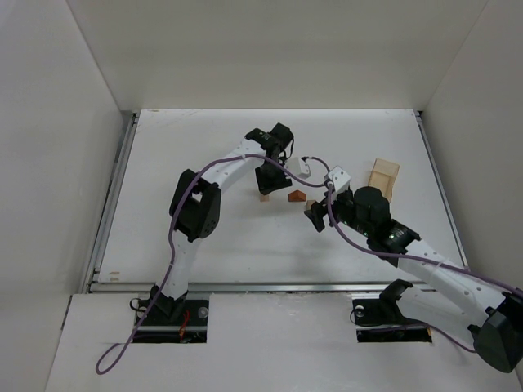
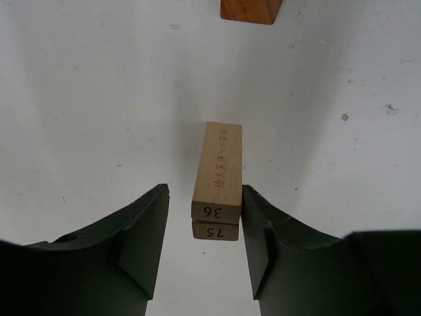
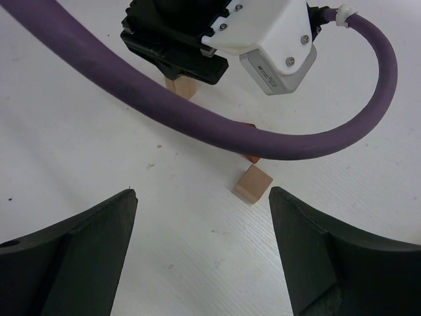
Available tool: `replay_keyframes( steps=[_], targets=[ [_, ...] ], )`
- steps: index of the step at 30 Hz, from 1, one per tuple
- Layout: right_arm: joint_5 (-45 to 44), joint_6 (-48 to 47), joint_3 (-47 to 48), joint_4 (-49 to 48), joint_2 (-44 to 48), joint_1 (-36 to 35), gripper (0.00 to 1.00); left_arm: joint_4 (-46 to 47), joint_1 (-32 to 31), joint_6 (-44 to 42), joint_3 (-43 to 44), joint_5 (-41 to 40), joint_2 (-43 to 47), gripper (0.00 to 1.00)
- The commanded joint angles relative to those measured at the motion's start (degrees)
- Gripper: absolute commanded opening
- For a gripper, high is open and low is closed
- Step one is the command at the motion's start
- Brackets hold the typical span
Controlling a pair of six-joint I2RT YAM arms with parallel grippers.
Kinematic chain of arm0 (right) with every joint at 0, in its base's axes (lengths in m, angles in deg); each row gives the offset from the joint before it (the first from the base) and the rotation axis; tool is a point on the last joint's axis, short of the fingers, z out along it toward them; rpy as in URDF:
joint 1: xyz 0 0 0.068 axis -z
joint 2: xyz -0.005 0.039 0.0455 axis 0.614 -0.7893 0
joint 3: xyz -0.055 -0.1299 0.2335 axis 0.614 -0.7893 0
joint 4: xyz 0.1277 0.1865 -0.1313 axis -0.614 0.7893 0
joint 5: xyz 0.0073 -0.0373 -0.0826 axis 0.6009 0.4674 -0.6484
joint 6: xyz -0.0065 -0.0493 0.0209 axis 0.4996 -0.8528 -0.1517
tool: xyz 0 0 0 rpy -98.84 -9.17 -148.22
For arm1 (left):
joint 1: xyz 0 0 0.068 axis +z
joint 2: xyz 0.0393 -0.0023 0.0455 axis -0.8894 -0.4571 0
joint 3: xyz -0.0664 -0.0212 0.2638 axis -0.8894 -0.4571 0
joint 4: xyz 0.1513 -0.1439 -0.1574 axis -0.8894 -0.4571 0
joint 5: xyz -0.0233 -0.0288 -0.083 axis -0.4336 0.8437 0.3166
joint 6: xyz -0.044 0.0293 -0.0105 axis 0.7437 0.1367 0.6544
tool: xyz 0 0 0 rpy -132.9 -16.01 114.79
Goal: Build the wood block tower
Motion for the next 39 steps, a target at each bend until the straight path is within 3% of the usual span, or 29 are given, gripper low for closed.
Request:
replay_keyframes(
  steps=[1, 7, 16, 39],
  targets=[
    [0.6, 0.6, 2.3, -1.1, -0.3, -0.2, 0.87, -1.0, 0.0, -0.4, -0.6, 0.2, 0.0, 0.44],
    [0.6, 0.6, 2.3, -1.1, -0.8, -0.2, 0.87, -2.2, 0.0, -1.4, -0.6, 2.3, 0.6, 0.41],
    [0.0, 0.6, 2.8, -1.1, -0.8, -0.2, 0.87, -3.7, 0.0, -4.5, -0.6, 4.1, 1.2, 0.25],
    [-0.5, 0.6, 2.8, -0.6, -0.8, -0.2, 0.87, -8.3, -1.7, -11.5, -2.3, 9.6, 2.2, 0.26]
  ],
)
